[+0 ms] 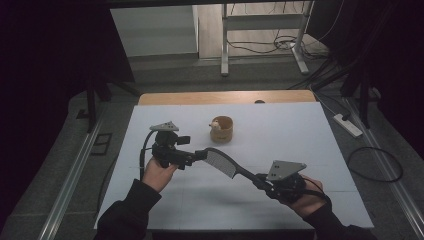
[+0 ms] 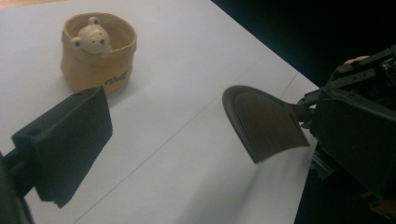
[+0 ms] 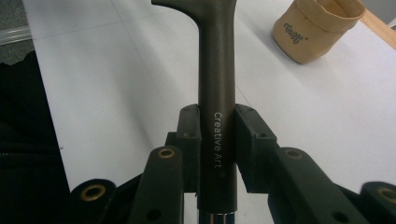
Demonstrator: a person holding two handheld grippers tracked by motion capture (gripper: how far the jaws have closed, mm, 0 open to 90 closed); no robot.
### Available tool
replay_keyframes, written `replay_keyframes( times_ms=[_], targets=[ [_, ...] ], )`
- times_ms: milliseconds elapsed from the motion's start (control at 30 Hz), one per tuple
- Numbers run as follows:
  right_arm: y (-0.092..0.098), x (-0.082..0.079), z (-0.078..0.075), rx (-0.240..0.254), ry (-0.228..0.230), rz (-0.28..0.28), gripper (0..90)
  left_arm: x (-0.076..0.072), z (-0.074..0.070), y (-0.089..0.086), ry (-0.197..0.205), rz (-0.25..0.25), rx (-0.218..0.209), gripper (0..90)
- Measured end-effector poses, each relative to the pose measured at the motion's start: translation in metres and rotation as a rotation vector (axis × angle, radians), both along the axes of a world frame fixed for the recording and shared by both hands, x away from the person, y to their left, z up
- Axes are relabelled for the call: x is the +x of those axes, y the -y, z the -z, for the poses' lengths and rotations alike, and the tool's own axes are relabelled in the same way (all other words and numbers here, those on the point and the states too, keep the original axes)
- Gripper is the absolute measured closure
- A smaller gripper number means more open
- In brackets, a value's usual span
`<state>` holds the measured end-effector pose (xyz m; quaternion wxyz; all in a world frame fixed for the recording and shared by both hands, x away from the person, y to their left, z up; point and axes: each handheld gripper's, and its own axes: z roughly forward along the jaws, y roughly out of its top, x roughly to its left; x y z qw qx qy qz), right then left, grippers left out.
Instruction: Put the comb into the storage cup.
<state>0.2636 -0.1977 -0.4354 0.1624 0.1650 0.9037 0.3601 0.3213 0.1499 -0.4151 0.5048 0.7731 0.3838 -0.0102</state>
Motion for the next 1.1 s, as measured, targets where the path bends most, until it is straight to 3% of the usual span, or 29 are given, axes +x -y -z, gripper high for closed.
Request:
replay_keyframes(
  times_ms=[333,600,1100],
  targets=[
    [-0.001,-0.003,0.0,0.012,0.014,-0.001,72.3,0.008,0.005,0.011,-0.038,0.045,-0.048,0.0],
    [-0.004,-0.005,0.001,0.013,0.035,-0.01,72.3,0.011,0.011,0.017,-0.089,0.094,-0.121,0.0],
    [-0.007,-0.007,0.001,0.012,0.06,-0.018,72.3,0.014,0.015,0.026,-0.185,0.162,-0.152,0.1]
  ],
)
